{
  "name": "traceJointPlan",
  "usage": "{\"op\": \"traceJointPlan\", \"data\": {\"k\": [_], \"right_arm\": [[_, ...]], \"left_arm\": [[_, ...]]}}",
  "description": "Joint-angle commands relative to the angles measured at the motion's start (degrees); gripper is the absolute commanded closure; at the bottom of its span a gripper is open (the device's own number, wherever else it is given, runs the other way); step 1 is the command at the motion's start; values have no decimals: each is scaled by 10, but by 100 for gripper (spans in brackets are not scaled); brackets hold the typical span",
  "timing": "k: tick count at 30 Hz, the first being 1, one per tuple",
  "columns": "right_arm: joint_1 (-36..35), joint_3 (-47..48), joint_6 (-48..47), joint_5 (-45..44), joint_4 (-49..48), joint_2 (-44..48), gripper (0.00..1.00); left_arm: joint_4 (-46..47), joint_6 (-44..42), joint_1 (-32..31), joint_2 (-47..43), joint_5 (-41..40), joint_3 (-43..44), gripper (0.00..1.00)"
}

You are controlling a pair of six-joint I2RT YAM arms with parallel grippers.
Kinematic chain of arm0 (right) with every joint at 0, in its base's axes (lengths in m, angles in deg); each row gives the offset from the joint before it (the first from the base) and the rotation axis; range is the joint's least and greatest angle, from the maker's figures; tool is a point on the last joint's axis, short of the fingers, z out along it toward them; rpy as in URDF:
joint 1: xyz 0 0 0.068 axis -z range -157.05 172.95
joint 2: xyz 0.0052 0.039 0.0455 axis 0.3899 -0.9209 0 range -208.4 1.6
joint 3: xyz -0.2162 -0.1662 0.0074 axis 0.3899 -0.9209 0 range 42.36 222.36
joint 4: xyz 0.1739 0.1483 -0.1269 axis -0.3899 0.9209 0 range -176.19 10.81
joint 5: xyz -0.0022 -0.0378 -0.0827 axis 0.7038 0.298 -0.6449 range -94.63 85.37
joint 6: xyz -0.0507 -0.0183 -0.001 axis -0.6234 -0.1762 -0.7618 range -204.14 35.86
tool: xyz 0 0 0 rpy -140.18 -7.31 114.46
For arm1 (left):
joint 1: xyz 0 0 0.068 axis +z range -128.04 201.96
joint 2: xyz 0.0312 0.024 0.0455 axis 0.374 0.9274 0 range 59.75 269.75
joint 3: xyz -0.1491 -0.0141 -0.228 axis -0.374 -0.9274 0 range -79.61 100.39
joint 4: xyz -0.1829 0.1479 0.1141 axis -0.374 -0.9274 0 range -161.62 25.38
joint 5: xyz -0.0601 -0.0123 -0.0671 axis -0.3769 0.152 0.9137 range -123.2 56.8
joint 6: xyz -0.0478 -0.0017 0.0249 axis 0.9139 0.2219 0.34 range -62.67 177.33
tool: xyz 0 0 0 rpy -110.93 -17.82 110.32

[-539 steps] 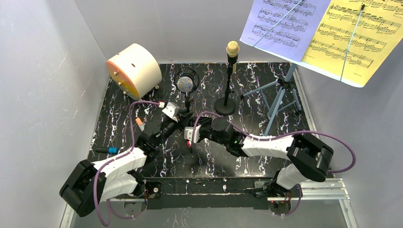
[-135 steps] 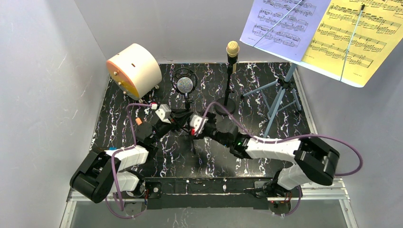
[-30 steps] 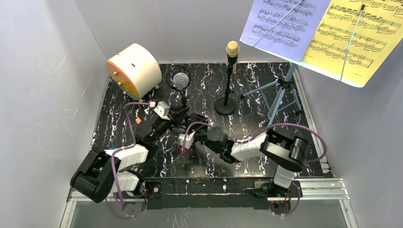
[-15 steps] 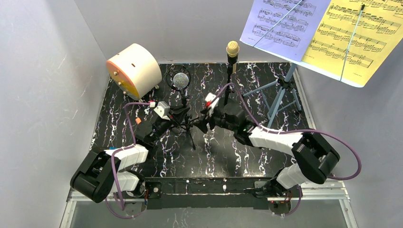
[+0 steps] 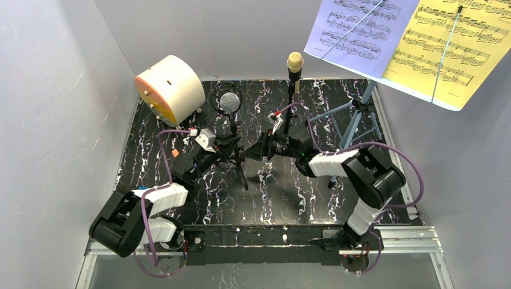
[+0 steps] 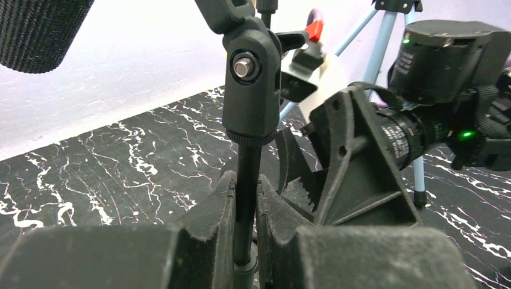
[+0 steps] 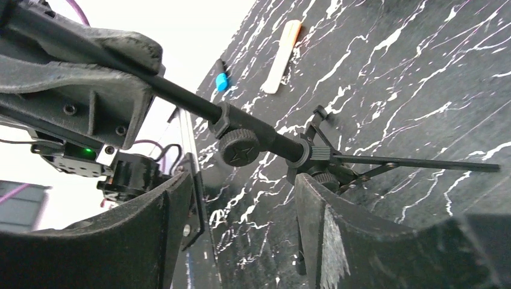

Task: Pack up the instrument practice props
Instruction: Unscrew the knob on the microphone stand.

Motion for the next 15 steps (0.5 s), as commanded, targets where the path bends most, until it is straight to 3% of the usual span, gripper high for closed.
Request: {"op": "traceJointPlan", "data": {"k": [1,15], "right_arm": [[12,28,89,59,-116,-31,31],[26,63,141,106,-182,-87,49]], "left_arm": [[-78,18,-9,3,48,-12,100],[-78,18,-9,7,52,-11,100]]}}
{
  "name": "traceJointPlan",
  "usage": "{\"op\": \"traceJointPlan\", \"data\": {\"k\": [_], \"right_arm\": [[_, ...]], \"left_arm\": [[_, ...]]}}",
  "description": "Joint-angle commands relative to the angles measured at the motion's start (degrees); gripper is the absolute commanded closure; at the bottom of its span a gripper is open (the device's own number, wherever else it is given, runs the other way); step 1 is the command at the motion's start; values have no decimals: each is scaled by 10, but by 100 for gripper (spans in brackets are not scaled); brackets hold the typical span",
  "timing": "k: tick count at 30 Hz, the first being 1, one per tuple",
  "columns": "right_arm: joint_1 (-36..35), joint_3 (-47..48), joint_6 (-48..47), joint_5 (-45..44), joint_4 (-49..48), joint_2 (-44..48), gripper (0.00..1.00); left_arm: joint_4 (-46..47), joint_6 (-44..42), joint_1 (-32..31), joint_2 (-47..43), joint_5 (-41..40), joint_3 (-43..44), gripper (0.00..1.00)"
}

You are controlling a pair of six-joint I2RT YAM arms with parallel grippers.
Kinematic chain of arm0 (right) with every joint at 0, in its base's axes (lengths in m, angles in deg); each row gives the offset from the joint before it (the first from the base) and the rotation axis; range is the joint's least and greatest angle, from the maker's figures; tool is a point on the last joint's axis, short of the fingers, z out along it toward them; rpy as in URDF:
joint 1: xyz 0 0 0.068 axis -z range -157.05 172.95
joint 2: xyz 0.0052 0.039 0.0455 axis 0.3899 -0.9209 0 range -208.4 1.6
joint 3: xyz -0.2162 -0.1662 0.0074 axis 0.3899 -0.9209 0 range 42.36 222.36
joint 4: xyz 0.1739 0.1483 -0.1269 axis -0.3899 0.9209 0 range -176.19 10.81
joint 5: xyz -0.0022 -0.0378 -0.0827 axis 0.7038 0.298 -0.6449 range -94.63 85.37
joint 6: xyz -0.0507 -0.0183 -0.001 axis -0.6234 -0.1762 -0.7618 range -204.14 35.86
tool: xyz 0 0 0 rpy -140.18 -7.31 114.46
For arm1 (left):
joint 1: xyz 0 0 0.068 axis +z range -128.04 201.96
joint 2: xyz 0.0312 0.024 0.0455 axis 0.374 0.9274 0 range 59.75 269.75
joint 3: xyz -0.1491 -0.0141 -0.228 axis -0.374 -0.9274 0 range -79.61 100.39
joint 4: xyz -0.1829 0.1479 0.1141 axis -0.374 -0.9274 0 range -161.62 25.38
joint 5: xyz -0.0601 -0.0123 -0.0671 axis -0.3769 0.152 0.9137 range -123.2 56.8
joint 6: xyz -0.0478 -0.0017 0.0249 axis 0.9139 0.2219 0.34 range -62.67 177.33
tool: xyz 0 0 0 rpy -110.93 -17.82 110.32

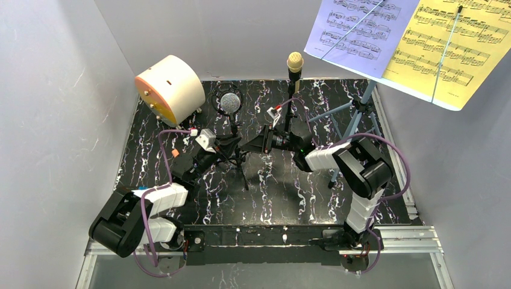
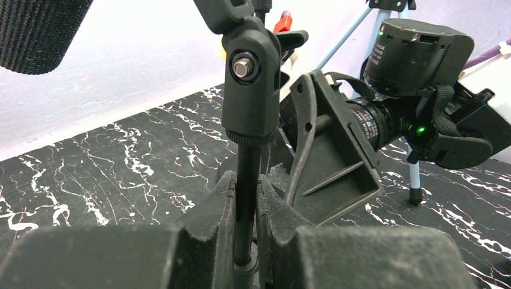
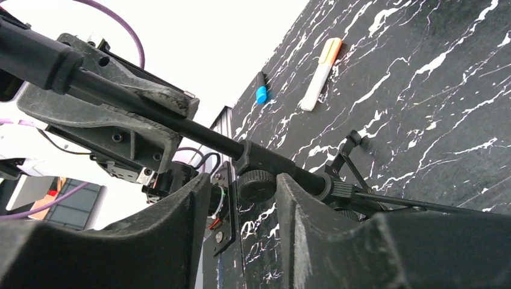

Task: Pack up the instrument practice props
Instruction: Unscrew the knob on the microphone stand.

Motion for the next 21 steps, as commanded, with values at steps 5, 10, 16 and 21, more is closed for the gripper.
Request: {"op": "traceJointPlan", "data": {"k": [5,10,16,21], "right_arm": [[4,29,21,36,-61,-18,60],[3,32,-4,48,-59,-20,79],[3,40,-135,74,6,-1,99],[0,31,-353,74,120,49,99]], "left_arm": [[-76,18,-10,8,42,-11,100],[-76,18,-10,8,43,-10,100],[-77,18,-10,10,44,-10,100],[-77,19,-10,12,44,-9,100]]}}
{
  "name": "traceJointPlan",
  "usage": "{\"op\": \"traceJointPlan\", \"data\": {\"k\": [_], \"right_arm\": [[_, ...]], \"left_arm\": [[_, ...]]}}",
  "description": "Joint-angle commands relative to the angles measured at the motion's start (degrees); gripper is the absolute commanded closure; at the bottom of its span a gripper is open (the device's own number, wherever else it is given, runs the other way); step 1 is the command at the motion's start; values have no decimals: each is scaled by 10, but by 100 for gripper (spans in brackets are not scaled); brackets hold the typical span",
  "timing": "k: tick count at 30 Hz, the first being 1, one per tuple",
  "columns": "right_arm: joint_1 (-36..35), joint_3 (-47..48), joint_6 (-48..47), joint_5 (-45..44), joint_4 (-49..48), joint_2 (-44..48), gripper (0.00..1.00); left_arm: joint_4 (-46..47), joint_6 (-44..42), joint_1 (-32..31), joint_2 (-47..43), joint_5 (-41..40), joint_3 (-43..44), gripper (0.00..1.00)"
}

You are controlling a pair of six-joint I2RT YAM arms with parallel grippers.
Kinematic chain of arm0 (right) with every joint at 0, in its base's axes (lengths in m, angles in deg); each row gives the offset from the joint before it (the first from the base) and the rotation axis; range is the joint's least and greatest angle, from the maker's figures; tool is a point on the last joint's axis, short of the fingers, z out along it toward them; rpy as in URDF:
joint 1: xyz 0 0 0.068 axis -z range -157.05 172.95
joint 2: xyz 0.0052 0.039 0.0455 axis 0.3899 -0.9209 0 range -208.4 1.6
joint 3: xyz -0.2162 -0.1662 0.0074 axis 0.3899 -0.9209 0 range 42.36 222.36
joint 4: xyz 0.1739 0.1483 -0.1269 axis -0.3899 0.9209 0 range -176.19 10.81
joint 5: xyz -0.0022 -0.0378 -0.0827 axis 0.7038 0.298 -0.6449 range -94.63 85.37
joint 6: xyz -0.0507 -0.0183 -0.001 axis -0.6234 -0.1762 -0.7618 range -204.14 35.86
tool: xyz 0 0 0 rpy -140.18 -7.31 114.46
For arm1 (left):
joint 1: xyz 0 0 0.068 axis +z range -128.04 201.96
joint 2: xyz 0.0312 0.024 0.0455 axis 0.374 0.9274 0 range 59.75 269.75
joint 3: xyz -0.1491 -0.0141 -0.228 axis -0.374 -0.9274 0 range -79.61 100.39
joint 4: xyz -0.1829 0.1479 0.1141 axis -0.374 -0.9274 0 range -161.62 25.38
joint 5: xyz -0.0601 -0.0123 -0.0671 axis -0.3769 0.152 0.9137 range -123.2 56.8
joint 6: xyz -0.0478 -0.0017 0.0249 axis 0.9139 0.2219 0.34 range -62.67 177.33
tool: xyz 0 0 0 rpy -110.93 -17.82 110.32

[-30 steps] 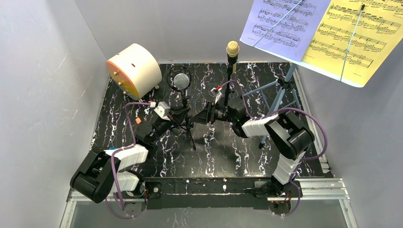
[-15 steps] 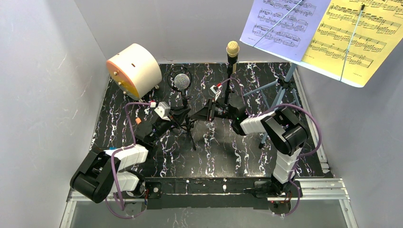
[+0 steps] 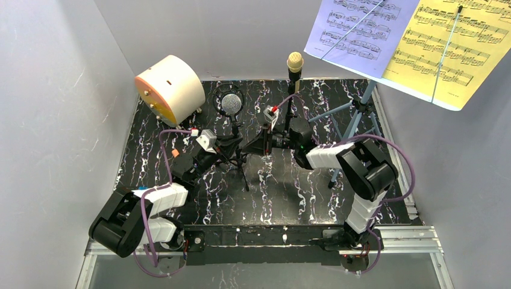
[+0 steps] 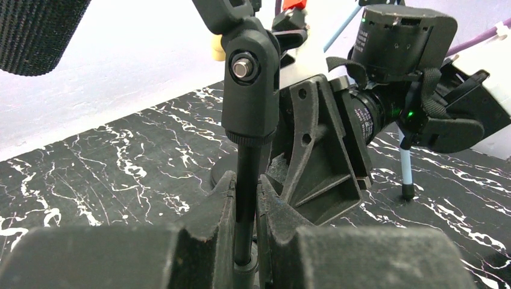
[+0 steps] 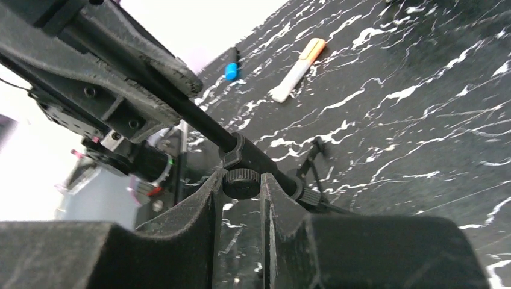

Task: Pack up the instrument practice props
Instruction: Unscrew the knob on the microphone stand.

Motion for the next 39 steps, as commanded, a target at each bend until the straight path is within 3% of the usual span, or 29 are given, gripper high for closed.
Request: {"op": "traceJointPlan", "data": {"k": [1,7,11,13,23,26,30,34,39], "right_arm": [[-9,12,-247,21,106,57,99],[-58,-16,-597,-58,251,125,99],[-128,-32,-850,-218,316,150,99],[-162,-41,-928,-298,320,155,99],[-271,-131,-1274,-567,88,118,99],[-290,-142,-1391,-624,-48,53,99],[-303,-135,-1445,-656,-182,-26,99],[-315,-126,-1417,-664,-251,-60,97],[-324,-125,-1301,-667,-244,-33,63]], "left_arm": [[-77,18,-10,13,33,-9,100],[-77,19,-10,18,35,-7,100],[-77,19,-10,20,36,-6,100],[-78,20,-10,21,37,-6,100],[-78,20,-10,23,34,-5,100],[-78,20,-10,24,34,-5,100],[-78,21,-10,22,34,-5,100],[-78,20,-10,18,33,-7,100],[-79,20,-10,21,34,-6,100]]}}
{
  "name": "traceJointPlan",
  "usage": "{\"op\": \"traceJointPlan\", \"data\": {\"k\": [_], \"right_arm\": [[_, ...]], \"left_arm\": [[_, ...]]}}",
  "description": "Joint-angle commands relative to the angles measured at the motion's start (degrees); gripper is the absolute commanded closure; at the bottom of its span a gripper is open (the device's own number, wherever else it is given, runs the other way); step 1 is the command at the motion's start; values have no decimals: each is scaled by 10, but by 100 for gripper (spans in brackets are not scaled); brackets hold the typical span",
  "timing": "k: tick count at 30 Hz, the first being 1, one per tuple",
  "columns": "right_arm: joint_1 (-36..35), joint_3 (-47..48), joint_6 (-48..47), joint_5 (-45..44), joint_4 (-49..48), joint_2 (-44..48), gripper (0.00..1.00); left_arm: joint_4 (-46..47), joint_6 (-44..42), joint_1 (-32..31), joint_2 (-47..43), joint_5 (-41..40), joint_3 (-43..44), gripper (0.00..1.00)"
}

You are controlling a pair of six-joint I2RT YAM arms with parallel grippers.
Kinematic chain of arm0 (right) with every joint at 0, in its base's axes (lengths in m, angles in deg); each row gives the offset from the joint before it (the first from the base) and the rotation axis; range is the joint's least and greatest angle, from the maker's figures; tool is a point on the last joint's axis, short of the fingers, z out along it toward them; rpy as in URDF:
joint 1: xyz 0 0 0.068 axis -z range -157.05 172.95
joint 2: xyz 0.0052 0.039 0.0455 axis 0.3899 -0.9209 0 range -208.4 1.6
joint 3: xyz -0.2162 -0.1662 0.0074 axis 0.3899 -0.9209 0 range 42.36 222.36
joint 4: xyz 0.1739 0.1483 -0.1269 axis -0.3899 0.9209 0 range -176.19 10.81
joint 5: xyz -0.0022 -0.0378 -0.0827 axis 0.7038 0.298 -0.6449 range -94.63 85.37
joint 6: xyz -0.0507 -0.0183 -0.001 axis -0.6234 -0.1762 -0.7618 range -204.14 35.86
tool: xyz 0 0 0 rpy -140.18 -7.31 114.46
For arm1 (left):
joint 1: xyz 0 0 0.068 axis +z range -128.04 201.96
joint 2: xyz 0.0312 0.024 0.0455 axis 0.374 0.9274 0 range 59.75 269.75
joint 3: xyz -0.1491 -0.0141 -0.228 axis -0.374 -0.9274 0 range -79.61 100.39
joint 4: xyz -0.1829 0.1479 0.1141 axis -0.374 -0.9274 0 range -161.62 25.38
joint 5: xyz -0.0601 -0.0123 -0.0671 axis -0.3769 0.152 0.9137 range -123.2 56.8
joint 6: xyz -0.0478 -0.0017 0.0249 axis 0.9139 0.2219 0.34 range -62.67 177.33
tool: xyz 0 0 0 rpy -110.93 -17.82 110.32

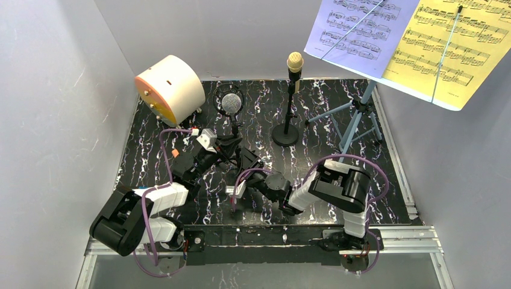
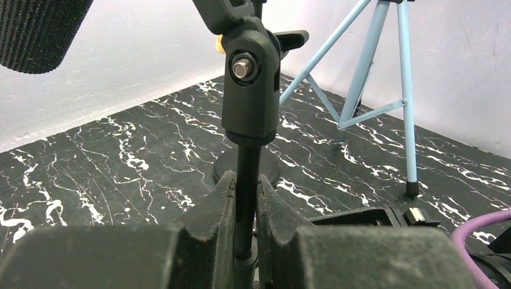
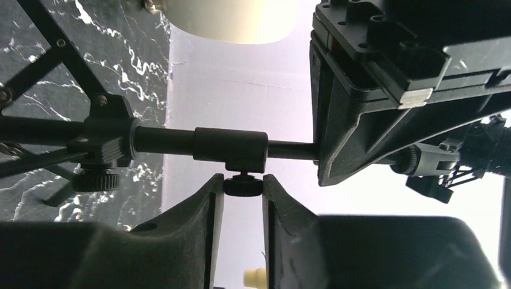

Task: Pack up the instrument practice props
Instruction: Unscrew the knob on the microphone stand.

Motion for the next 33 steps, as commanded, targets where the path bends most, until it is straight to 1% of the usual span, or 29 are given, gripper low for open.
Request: {"op": "traceJointPlan", "data": {"k": [1,2,4,6,9,12,15,16,17,21,23,25,28,31,33], "right_arm": [[-9,5,114,0,-18,26,55],[-10,4,148,3,0,41,45],[-10,4,227,11,54,78,37],[-9,9,322,24,137,121,34],[4,26,486,69,271,189,30],[35,37,644,139,355,236,28],[82,35,802,213,384,274,25],[99,33,850,256,386,282,24],[120,31,921,279,386,288,23],[191,20,1103,365,360,296,23],[212,11,1157,396,323,300,23],[217,11,1184,401,291,300,23],[217,32,1204,407,281,291,23],[216,41,1217,410,235,279,23],[217,52,1218,407,221,266,23]], "left_arm": [[-73,19,-11,14,37,-8,100],[-73,18,-11,14,37,-9,100],[-73,18,-11,14,36,-9,100],[-72,17,-11,14,36,-9,100],[-72,18,-11,15,36,-8,100],[-73,17,-11,15,37,-8,100],[-72,17,-11,15,38,-8,100],[-73,17,-11,16,39,-8,100],[-73,16,-11,16,39,-8,100],[-73,14,-11,17,47,-8,100],[-73,11,-11,17,51,-8,100],[-73,8,-11,17,56,-8,100],[-72,4,-11,18,62,-8,100],[-73,0,-12,19,66,-9,100],[-73,-1,-11,19,68,-9,100]]}}
